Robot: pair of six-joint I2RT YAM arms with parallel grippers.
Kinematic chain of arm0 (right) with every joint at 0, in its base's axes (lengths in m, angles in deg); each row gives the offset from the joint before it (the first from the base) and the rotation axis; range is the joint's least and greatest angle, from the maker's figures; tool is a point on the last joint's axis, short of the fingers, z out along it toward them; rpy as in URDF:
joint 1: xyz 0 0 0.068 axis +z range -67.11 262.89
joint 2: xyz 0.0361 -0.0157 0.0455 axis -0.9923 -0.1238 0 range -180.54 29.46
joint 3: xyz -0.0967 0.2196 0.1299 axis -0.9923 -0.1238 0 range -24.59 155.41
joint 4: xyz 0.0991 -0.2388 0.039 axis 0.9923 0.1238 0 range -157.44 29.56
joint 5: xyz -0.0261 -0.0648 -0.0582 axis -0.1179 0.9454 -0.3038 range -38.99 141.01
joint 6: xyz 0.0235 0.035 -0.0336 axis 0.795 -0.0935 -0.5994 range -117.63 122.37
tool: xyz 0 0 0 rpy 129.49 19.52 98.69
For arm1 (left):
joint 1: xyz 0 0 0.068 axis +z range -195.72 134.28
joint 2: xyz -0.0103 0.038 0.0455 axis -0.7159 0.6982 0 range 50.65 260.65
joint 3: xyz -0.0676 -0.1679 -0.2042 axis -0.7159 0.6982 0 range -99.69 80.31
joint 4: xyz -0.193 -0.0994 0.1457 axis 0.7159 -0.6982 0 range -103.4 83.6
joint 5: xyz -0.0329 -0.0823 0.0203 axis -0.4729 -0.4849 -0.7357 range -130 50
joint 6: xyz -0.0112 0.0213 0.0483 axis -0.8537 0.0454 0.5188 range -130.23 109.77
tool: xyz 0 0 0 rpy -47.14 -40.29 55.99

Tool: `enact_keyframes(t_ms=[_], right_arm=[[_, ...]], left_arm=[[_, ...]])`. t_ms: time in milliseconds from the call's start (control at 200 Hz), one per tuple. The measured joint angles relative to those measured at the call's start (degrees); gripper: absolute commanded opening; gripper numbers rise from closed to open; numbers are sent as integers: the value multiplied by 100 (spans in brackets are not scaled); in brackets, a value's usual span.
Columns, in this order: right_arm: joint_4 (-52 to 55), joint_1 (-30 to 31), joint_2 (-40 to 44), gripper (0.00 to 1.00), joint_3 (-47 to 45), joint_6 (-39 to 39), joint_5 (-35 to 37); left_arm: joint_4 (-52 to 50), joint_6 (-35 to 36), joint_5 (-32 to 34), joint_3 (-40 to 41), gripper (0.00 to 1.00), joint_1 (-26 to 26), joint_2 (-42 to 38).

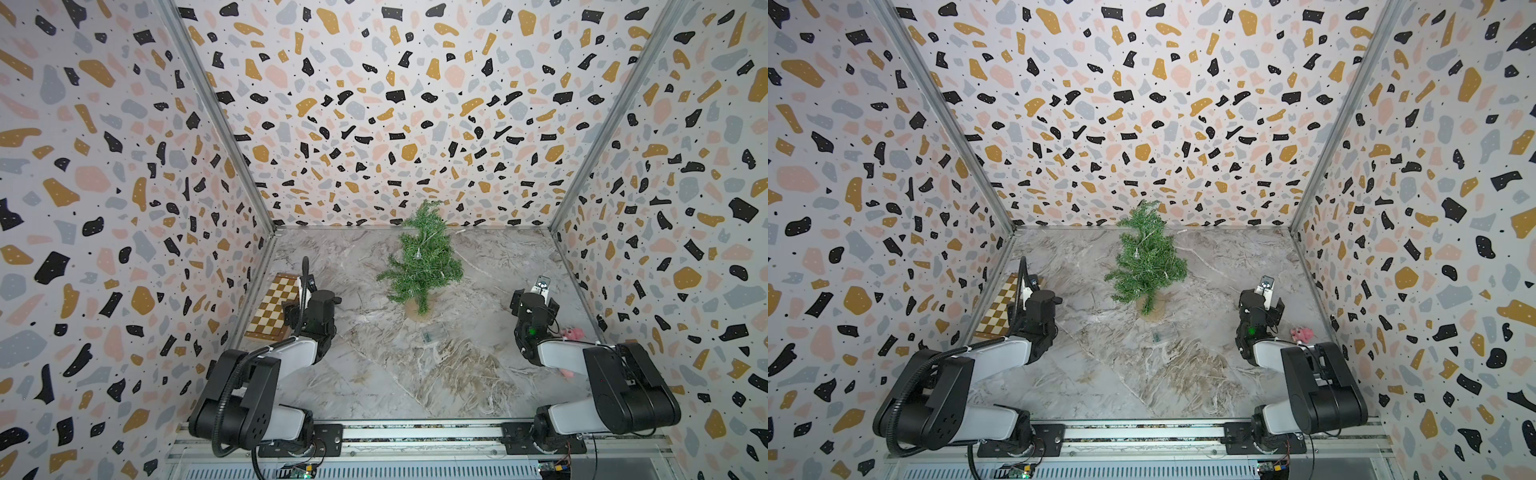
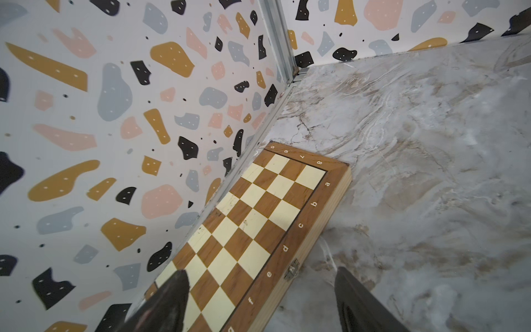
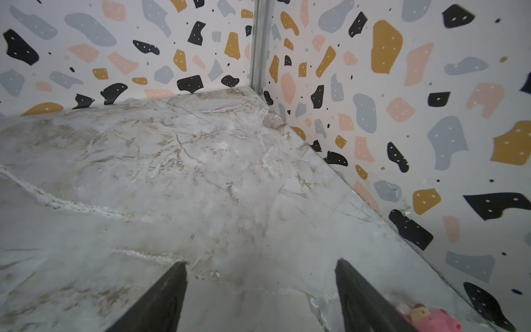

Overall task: Wrap string light around the christmas tree
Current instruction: Reset both arms

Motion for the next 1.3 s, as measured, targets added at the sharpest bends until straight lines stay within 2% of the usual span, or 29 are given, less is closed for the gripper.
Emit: enact_keyframes(t_ms=[145,320,430,441,516,556,636,726,801,1296], right_arm=[[-256,-15,-94,81,-39,-133,-223],[-684,-15,-138,81,-81,-503,-916],[-896,-33,-138,81,-203,-636,-1207],[-907,-33,-138,82,-221,-640,-1226],[-992,-55,-138,88,-317,-686,-1357],[-1038,-81,-136,100,-365,-710,-1467],[-1202,-184,-136,100,-472,-769,-1777],[-1880,-308,-177,99,-863,-807,-2072],[-1915,-350,-181,99,-1003,-802,-2208],[-2186,-356,-181,99,-1021,-813,-2400]], left_arm=[[142,-22,-647,4,80,111,33],[483,0,-1331,219,80,238,-15],[605,28,-1637,367,94,308,-22],[636,31,-1679,391,99,315,-22],[1172,44,-1902,625,99,402,70],[1386,68,-1956,726,99,433,164],[1261,61,-2065,767,99,470,162],[1456,66,-2149,765,99,470,162],[1427,63,-2197,758,99,470,129],[1427,55,-2238,758,99,529,118]])
